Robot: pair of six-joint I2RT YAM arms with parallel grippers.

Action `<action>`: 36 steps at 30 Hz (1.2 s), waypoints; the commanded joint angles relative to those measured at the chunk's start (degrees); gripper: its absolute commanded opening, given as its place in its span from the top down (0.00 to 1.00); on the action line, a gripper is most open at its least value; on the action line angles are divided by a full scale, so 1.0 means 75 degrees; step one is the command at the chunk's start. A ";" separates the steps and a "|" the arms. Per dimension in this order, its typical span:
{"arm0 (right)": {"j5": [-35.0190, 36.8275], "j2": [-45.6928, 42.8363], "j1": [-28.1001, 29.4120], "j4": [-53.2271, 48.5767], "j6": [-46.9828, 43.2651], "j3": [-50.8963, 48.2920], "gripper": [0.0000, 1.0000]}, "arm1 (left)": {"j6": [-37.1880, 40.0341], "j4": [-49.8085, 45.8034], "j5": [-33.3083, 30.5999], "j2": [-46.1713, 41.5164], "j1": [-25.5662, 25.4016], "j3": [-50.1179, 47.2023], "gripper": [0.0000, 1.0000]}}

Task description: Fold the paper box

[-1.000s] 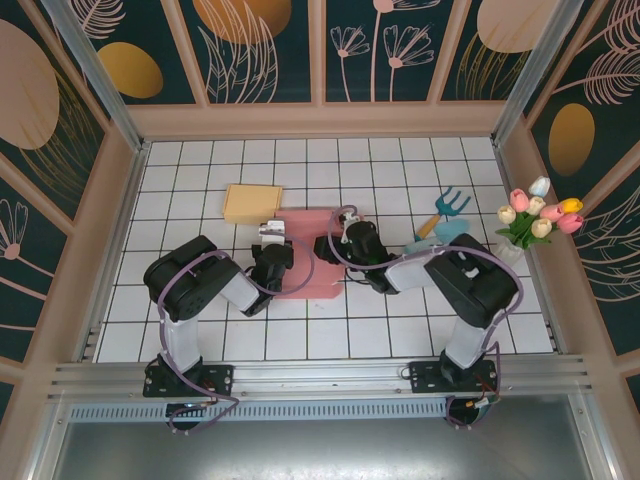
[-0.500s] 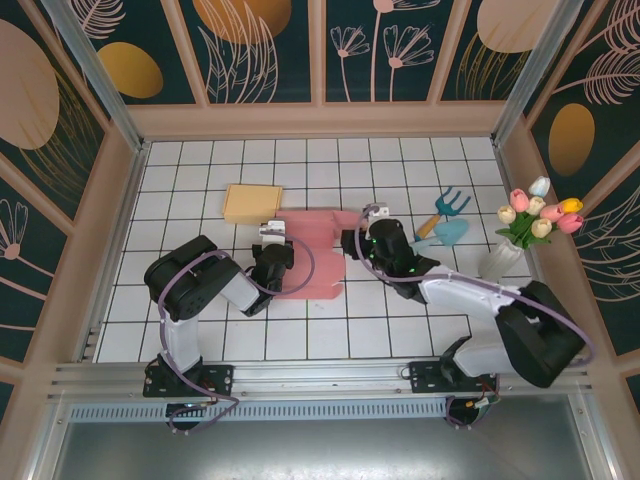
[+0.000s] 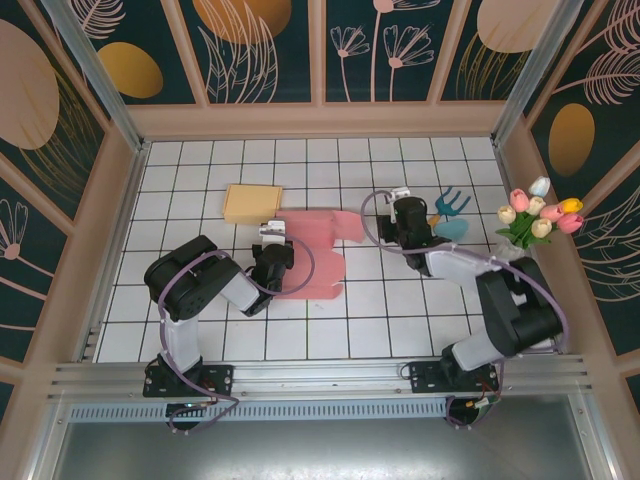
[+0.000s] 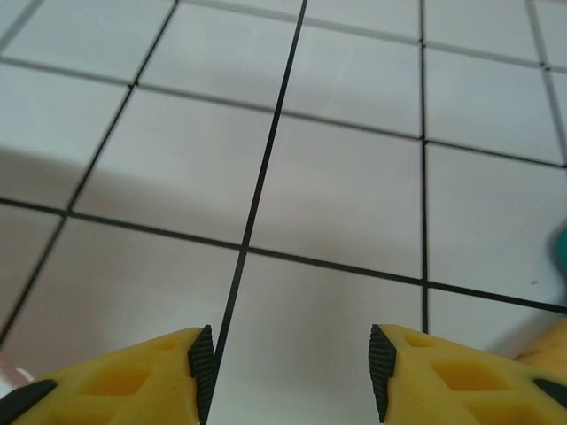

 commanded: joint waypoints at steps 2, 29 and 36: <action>-0.0546 0.0922 0.0076 -0.0649 -0.0574 0.0990 0.48 | 0.0268 -0.0169 0.0111 0.0153 -0.0035 0.0058 1.00; -0.2246 0.1122 0.1219 -0.1410 -0.1633 0.1162 0.51 | 0.0233 -0.0158 0.0089 0.0176 -0.0034 0.0071 1.00; -0.2785 0.1139 0.1438 -0.1087 -0.1242 0.1285 0.52 | 0.0235 -0.0179 0.0087 0.0158 -0.0034 0.0077 1.00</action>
